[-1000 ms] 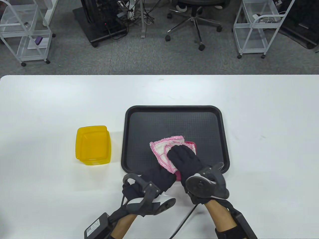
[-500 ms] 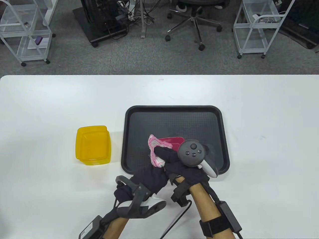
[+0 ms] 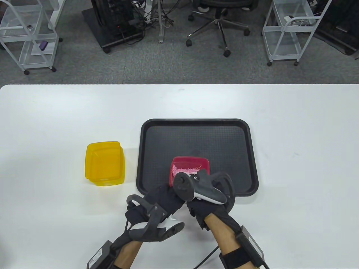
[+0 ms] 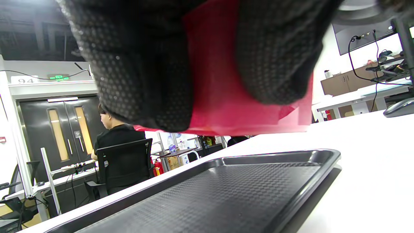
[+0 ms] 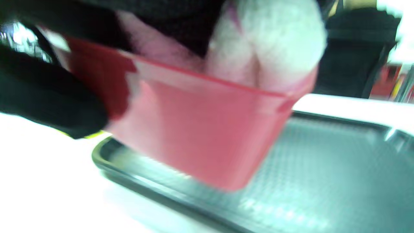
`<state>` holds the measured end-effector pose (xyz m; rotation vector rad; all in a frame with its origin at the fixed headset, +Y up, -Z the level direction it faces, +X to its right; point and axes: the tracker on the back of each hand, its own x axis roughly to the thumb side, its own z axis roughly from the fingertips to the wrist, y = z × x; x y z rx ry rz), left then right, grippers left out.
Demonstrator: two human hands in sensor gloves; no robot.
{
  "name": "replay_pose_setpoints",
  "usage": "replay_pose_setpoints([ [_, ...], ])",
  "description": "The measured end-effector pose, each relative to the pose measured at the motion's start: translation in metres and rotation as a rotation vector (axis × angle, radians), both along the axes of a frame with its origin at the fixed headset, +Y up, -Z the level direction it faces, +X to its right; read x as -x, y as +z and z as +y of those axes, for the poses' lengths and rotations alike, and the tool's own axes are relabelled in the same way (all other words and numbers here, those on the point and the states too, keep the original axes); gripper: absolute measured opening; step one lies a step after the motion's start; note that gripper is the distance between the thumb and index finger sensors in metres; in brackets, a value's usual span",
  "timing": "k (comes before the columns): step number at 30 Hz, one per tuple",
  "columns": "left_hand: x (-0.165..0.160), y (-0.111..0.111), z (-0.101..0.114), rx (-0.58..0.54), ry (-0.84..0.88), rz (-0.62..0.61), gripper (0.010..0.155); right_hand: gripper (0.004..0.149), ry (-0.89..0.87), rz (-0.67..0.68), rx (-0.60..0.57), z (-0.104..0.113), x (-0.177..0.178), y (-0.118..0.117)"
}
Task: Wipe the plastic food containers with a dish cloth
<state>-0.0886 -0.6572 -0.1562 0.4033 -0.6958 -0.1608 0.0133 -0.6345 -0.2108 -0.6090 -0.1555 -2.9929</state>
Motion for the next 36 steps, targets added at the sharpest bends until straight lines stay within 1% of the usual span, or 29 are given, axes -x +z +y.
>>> replay_pose_setpoints([
  [1,-0.001,0.002,0.001,0.002,0.007,-0.006,0.037,0.041,0.049,-0.011,-0.076,-0.001,0.002,-0.001],
  [3,-0.004,0.006,0.003,-0.004,0.023,-0.02,0.037,0.042,0.067,-0.065,-0.186,-0.003,0.001,-0.004],
  [4,-0.006,0.006,0.004,-0.013,0.025,-0.015,0.037,0.042,0.021,-0.075,-0.188,-0.001,-0.002,-0.007],
  [6,-0.005,0.006,0.004,-0.023,0.018,-0.013,0.037,0.042,-0.094,-0.104,-0.142,0.001,-0.009,-0.011],
  [8,-0.004,0.005,0.006,-0.008,0.052,-0.012,0.037,0.043,-0.318,-0.118,-0.024,0.002,-0.017,-0.016],
  [9,-0.003,0.006,0.008,-0.012,0.075,-0.007,0.038,0.044,-0.483,-0.139,0.074,0.001,-0.024,-0.018],
  [11,-0.001,0.006,0.01,-0.03,0.082,0.001,0.038,0.044,-0.704,-0.184,0.188,0.001,-0.031,-0.02],
  [12,0.0,0.006,0.01,-0.04,0.088,0.004,0.038,0.045,-0.777,-0.195,0.24,0.001,-0.034,-0.02],
  [14,0.003,0.004,0.009,-0.052,0.093,0.012,0.038,0.046,-0.861,-0.236,0.412,-0.001,-0.039,-0.02],
  [15,0.006,0.003,0.009,-0.052,0.088,0.006,0.037,0.045,-0.879,-0.267,0.457,-0.003,-0.043,-0.02],
  [17,0.006,0.002,0.008,-0.035,0.086,-0.003,0.037,0.044,-0.887,-0.319,0.486,-0.005,-0.049,-0.019],
  [18,0.005,0.001,0.007,-0.042,0.059,0.0,0.036,0.043,-0.847,-0.32,0.49,-0.005,-0.05,-0.018],
  [19,0.005,0.0,0.006,-0.067,0.016,0.008,0.036,0.042,-0.782,-0.314,0.47,-0.004,-0.049,-0.017],
  [20,0.005,-0.002,0.006,-0.08,-0.012,0.01,0.036,0.041,-0.676,-0.285,0.447,-0.004,-0.046,-0.015],
  [21,0.003,-0.003,0.005,-0.058,-0.005,-0.003,0.036,0.041,-0.636,-0.255,0.44,-0.003,-0.043,-0.013],
  [22,0.001,-0.002,0.003,-0.028,0.007,-0.008,0.035,0.041,-0.557,-0.249,0.377,-0.001,-0.038,-0.009],
  [24,-0.002,0.0,0.002,-0.065,-0.022,-0.009,0.036,0.04,-0.4,-0.162,0.272,0.003,-0.027,-0.006],
  [27,-0.002,0.0,0.003,-0.036,0.012,-0.01,0.036,0.04,-0.134,-0.056,0.08,0.006,-0.011,0.0],
  [29,-0.001,0.002,0.004,-0.041,0.021,-0.013,0.037,0.04,-0.021,-0.018,-0.059,0.004,-0.005,0.002],
  [31,-0.002,0.004,0.005,-0.024,0.045,-0.022,0.037,0.04,0.0,-0.047,-0.151,0.001,-0.004,0.0],
  [33,-0.004,0.007,0.007,-0.031,0.044,-0.028,0.037,0.041,-0.058,-0.071,-0.231,0.001,-0.007,-0.004],
  [34,-0.005,0.008,0.008,-0.059,0.026,-0.023,0.037,0.041,-0.122,-0.078,-0.239,0.002,-0.009,-0.006],
  [35,-0.006,0.008,0.009,-0.062,0.022,-0.024,0.037,0.041,-0.159,-0.1,-0.232,0.003,-0.011,-0.007],
  [36,-0.005,0.007,0.009,-0.042,0.042,-0.026,0.037,0.041,-0.209,-0.125,-0.2,0.003,-0.013,-0.009],
])
